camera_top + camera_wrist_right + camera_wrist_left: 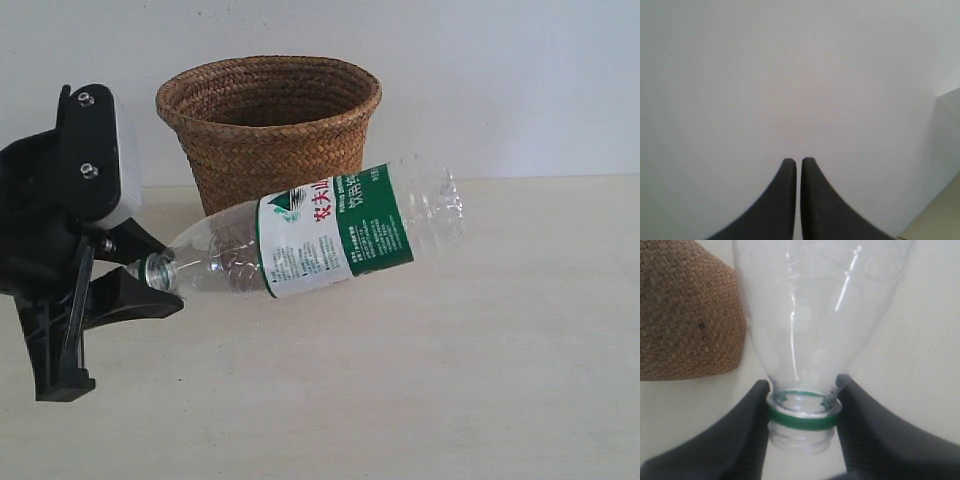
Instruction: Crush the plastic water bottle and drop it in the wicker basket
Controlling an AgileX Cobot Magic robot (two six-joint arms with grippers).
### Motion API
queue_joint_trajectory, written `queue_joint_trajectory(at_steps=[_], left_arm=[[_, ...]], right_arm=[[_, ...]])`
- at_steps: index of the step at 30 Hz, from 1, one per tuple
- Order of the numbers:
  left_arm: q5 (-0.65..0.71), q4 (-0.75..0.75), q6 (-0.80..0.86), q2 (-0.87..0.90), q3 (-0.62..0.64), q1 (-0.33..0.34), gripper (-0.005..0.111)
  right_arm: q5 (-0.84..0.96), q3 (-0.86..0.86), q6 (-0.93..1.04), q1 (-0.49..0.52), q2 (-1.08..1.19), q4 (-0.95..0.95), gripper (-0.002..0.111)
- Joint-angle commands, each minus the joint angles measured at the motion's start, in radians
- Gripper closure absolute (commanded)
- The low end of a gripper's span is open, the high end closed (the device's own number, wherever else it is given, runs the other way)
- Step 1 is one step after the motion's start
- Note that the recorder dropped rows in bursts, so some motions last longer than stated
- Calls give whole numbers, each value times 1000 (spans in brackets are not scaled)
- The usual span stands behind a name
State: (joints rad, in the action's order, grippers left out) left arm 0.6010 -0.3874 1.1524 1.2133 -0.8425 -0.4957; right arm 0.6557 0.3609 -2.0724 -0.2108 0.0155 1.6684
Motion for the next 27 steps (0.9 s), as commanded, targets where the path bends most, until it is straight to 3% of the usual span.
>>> queue_joint_trajectory(at_steps=[1, 8, 10, 18, 21, 27], left_arm=[[25, -43, -11, -6, -2, -5, 103], [370, -56, -7, 89, -2, -5, 103], [384, -16, -7, 115, -10, -5, 103], [-121, 176, -33, 90, -129, -3, 103], [-201, 235, -31, 66, -181, -3, 103], [285, 1, -67, 101, -194, -3, 103]], right_arm=[[4, -3, 5, 2, -6, 8, 108], [2, -3, 5, 2, -6, 8, 108], [2, -3, 5, 2, -6, 8, 108], [2, -3, 5, 2, -6, 8, 108], [2, -3, 5, 2, -6, 8, 108], [2, -3, 5, 2, -6, 8, 108]])
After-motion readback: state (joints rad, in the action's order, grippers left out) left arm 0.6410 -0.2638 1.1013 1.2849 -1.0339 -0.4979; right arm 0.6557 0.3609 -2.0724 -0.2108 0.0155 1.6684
